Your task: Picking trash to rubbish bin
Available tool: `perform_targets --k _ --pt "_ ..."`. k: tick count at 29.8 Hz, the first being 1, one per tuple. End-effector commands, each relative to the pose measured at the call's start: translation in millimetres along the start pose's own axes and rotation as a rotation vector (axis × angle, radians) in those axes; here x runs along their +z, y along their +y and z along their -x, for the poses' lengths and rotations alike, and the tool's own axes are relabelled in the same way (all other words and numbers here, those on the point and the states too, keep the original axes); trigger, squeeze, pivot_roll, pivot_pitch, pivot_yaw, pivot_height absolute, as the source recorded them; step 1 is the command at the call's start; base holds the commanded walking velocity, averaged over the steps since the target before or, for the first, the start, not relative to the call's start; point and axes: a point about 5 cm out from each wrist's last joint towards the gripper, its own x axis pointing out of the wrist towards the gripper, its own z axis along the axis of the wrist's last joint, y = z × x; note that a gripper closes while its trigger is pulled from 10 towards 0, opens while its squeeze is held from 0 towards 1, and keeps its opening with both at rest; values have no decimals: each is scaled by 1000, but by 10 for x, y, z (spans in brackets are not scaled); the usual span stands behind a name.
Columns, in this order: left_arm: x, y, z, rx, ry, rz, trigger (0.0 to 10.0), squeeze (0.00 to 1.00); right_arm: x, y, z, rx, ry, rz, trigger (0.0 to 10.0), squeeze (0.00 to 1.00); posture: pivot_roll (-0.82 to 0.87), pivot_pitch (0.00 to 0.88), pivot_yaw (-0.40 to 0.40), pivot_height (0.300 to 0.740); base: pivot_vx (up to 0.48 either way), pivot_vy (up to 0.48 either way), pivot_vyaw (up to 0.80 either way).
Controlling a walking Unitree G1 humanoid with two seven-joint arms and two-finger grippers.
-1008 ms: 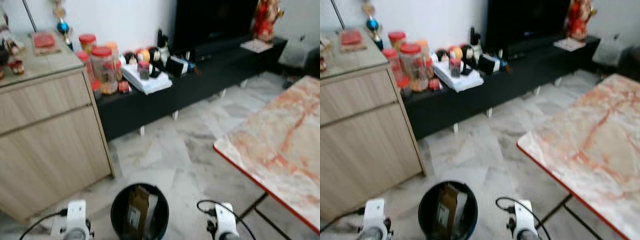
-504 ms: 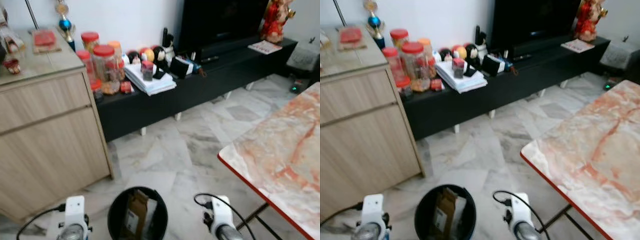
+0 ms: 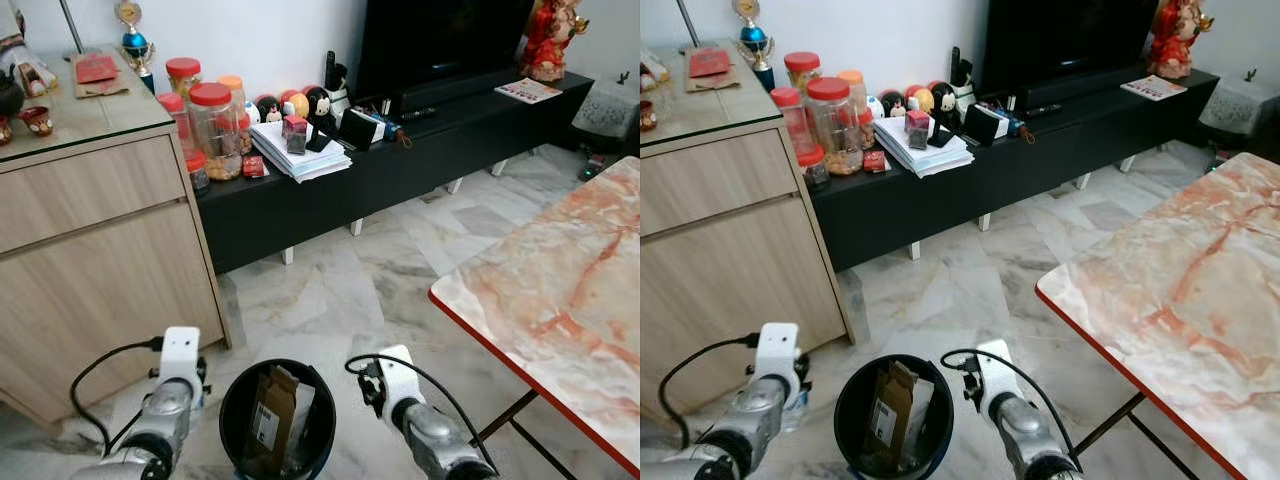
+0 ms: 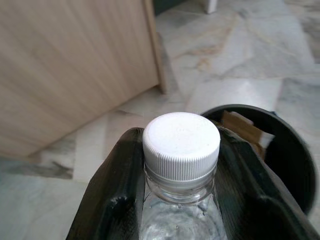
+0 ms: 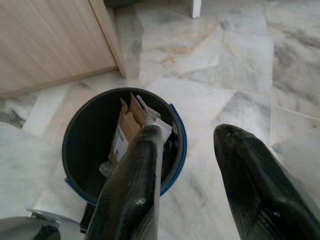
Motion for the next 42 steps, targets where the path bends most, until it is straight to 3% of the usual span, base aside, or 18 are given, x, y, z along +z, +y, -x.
perform_targets --k 1,5,17,23,31,32,33,42 --pt "110 -79 -30 -45 -18 -37 10000 0 132 7 -26 13 -49 2 10000 0 20 53 -63 740 0 0 0" --pt "181 -237 -40 -115 -37 -59 10000 0 243 55 -51 56 -92 -6 10000 0 17 63 -68 740 0 0 0" --pt "556 -381 -83 -192 -156 -63 10000 0 469 183 -75 215 -182 11 10000 0 -7 86 -69 740 0 0 0" --pt "648 -490 -85 -234 -172 -109 10000 0 462 201 -67 236 -193 16 10000 0 -23 96 -66 740 0 0 0" --pt "663 -543 -79 -255 -179 -103 10000 0 437 244 -61 270 -195 6 10000 0 -23 101 -64 740 0 0 0" --pt "664 -547 -79 -257 -180 -103 10000 388 442 244 -62 271 -196 4 10000 0 -23 101 -63 740 0 0 0" --pt "660 -557 -77 -265 -179 -105 10000 1000 443 245 -62 271 -196 3 10000 0 -28 100 -61 740 0 0 0" --pt "636 -571 -73 -279 -171 -118 10000 1000 404 233 -54 266 -189 -5 10000 0 -20 93 -54 740 0 0 0"
